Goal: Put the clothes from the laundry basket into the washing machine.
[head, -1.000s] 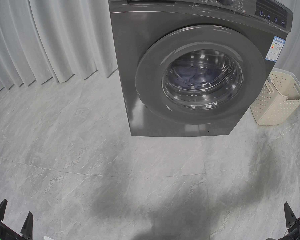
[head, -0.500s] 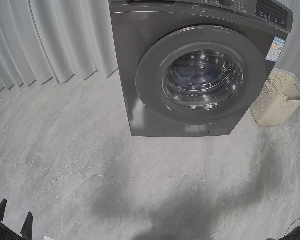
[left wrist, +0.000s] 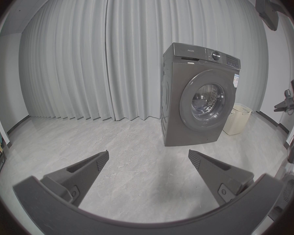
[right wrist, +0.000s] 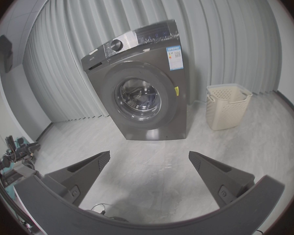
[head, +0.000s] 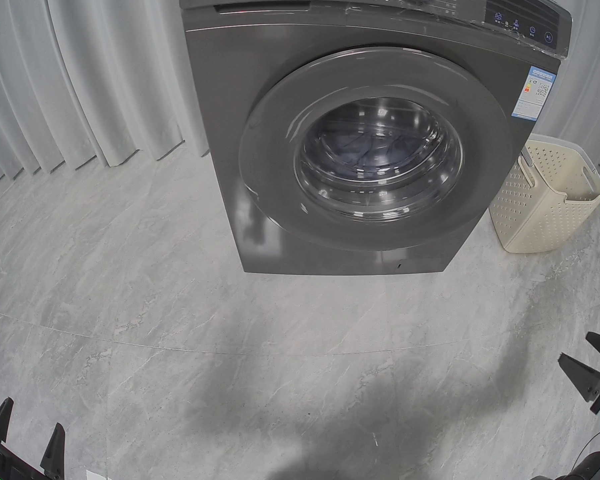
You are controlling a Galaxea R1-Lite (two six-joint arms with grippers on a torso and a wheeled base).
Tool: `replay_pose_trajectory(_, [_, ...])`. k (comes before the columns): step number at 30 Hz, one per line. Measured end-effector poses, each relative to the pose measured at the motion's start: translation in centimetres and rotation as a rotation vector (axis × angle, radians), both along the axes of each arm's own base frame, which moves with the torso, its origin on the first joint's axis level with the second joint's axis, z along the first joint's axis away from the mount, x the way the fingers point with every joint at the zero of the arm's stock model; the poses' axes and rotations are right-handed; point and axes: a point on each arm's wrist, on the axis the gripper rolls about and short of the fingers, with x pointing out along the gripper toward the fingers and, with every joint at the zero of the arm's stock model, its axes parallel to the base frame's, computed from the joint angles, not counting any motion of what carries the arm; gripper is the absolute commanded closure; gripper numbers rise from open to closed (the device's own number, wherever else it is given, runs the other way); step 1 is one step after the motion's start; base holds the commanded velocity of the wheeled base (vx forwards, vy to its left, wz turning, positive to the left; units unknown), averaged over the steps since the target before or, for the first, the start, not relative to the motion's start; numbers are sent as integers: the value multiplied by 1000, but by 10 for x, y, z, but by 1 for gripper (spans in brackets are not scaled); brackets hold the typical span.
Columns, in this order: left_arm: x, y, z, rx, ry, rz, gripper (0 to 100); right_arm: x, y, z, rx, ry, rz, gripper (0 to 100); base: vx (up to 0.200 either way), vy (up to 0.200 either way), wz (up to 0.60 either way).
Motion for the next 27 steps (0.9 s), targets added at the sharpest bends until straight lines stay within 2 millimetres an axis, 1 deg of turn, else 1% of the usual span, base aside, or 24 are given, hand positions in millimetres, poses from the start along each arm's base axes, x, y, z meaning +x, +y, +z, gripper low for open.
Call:
replay_pose_trajectory(5, [0,0,0,0,0,-1,0,40,11,11,28,36,78,0,0,-200,0])
replay_pose_trajectory(10, [0,0,0,1,0,-2,0,79,25,15,43,56,122,0,0,0,0])
replay_pose_trajectory(14, [0,0,0,3,1,-3,0,108,39,20,79,23,155,0,0,0,0])
replay_pose_trajectory(17, [0,0,0,3,1,-5,0,122,51,22,114,15,198,0,200,0,0])
replay_pose_trajectory(21, [0,0,0,4,2,-7,0,136,75,25,147,15,252,0,200,0,0])
replay_pose_trajectory(27, [0,0,0,3,3,-9,0,158,102,33,166,-1,260,0,200,0,0])
